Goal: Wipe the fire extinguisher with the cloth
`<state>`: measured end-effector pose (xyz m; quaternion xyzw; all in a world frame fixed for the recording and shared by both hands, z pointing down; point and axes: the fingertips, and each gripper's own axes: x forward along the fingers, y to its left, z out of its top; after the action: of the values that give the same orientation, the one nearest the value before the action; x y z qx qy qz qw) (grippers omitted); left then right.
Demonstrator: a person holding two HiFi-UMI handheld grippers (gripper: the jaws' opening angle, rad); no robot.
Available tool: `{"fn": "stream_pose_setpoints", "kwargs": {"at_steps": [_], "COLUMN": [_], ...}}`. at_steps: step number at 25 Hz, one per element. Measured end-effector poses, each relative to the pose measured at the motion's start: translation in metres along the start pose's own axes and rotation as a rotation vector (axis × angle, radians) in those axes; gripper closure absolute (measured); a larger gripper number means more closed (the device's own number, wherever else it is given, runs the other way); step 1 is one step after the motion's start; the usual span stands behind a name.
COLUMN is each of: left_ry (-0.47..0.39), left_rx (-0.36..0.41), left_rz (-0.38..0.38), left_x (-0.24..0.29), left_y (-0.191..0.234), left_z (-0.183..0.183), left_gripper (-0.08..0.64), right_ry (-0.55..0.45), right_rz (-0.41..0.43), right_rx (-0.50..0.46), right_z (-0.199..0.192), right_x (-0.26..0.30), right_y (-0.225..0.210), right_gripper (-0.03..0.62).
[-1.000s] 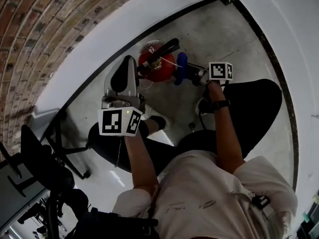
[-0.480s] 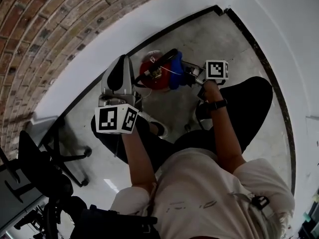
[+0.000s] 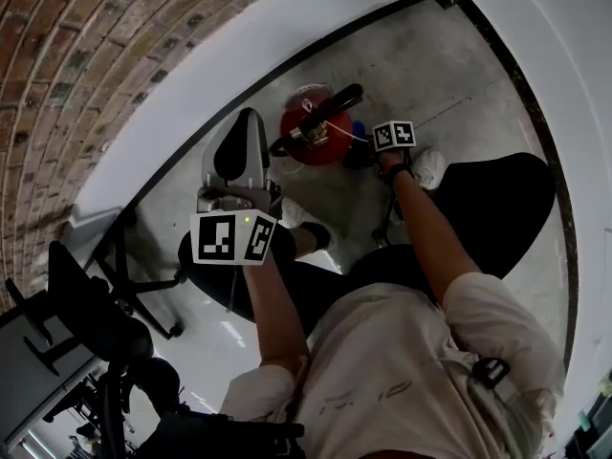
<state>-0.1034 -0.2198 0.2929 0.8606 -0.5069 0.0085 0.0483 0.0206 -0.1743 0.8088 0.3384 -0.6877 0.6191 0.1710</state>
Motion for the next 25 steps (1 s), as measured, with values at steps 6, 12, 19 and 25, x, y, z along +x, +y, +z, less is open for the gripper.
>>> {"fn": "stream_pose_setpoints", "kwargs": {"at_steps": [6, 12, 19, 25], "left_ry": [0.014, -0.012, -0.048, -0.06], "left_rx": [0.017, 0.024, 0.025, 0.062], "left_rz": [0.012, -0.014, -0.044, -0.062], "left_x": [0.004, 0.023, 0.034, 0.04], "left_y": [0.009, 0.015, 0.022, 0.016], "left_z": [-0.004, 0.007, 0.029, 0.04], "left_gripper": [0.56, 0.56, 0.56, 0.56], "right_ry": [0.029, -0.208, -0.023, 0.057], "right_rz": [0.07, 0.39, 1.031, 0.979], "right_rx": [0.048, 0.079, -0.093, -0.134], "right_z": [-0.022, 0.1, 0.155, 0.144], "right_x": [0.019, -0.066, -0.189, -0.175], "right_y": [-0.023, 0.073, 0.253, 0.285], "right_gripper": [0.545, 0.545, 0.545, 0.545]}}
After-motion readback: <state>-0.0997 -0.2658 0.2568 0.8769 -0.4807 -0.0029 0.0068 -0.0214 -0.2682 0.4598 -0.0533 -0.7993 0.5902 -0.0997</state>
